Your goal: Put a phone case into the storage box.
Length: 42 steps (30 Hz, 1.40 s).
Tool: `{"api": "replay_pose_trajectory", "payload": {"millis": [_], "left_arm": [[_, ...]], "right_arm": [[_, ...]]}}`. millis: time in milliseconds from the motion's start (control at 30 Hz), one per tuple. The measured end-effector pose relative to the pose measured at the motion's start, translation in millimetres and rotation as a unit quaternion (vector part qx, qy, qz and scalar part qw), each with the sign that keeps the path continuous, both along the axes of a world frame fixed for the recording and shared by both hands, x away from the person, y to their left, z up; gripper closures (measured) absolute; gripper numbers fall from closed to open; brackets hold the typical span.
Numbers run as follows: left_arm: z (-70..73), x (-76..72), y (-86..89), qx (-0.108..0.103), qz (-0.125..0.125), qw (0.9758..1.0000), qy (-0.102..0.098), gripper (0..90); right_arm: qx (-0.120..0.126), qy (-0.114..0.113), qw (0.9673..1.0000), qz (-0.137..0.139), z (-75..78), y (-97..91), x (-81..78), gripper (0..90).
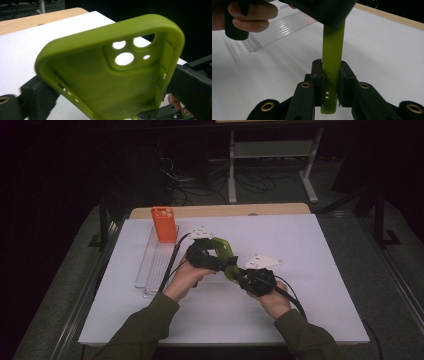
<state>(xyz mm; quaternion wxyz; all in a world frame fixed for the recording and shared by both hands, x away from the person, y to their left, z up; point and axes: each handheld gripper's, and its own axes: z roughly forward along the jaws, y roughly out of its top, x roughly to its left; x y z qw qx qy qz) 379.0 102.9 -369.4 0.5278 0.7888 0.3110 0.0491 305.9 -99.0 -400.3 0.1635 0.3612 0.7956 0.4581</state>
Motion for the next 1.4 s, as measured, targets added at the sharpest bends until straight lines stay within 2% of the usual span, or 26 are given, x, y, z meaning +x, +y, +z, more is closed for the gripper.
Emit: {"api": "replay_pose_trajectory", "payload": {"millis": [433, 533, 600, 1000, 1200, 1267, 1400], "left_arm": [[1.3, 0.6, 1.9, -0.004, 0.001, 1.0000, 0.009, 9.2], [1.7, 1.2, 2.8, -0.011, 0.002, 0.9998, 0.014, 10.6], [2.6, 1.9, 4.0, -0.026, 0.003, 0.9994, 0.024, 12.4], [4.7, 1.2, 4.3, -0.019, 0.006, 0.9991, 0.037, 13.6], [5.6, 0.8, 2.8, -0.017, 0.007, 0.9992, 0.037, 14.6], [5.3, 0.2, 2.0, -0.007, 0.012, 0.9994, 0.031, 14.9], [5.0, 0.3, 2.2, 0.000, 0.014, 0.9995, 0.027, 15.4]], "right_arm": [[-0.004, 0.000, 1.0000, -0.002, -1.4, 0.6, 0.7, 76.2], [-0.005, 0.000, 1.0000, -0.002, -1.8, 0.4, 1.4, 76.2], [-0.006, 0.000, 1.0000, -0.001, -2.2, 0.8, 1.3, 76.2], [-0.011, 0.001, 0.9999, 0.000, -3.3, 2.1, 1.0, 76.2], [-0.014, 0.003, 0.9999, 0.000, -3.7, 2.6, 1.6, 75.3], [-0.020, 0.003, 0.9998, 0.003, -4.3, 3.3, 1.8, 71.9], [-0.024, 0.001, 0.9996, 0.014, -4.1, 4.9, 1.3, 58.2]]}}
